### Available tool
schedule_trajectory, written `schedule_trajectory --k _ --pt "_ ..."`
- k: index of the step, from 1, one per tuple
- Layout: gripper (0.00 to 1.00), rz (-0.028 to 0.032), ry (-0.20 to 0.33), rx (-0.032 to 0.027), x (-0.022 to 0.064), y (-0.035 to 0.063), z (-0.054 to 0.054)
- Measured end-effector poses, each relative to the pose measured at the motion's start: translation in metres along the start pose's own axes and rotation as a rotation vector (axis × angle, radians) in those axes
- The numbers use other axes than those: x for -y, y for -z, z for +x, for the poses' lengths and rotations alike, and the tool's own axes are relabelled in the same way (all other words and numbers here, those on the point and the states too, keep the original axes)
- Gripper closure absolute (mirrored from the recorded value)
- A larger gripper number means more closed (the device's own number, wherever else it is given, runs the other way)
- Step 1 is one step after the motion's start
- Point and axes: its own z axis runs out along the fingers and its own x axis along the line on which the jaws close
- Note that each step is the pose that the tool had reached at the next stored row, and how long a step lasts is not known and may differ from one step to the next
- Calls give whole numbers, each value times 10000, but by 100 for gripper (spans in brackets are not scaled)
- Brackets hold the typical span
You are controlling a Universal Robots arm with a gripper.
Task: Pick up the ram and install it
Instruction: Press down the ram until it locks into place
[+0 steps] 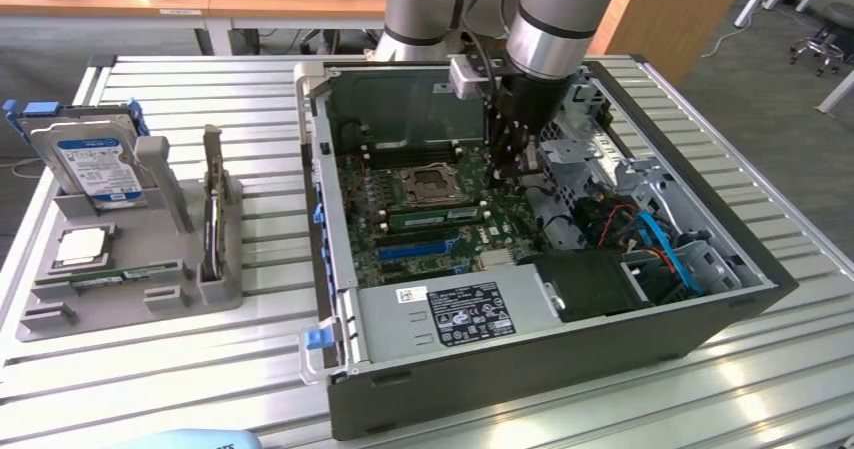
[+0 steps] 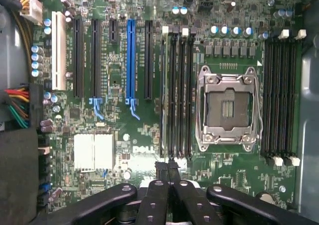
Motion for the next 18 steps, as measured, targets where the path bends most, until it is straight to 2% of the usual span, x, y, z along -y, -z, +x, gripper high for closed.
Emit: schedule_trajectory --k 5,18 --pt "90 1 -1 2 0 -14 0" --pt "90 0 0 1 3 -143 3"
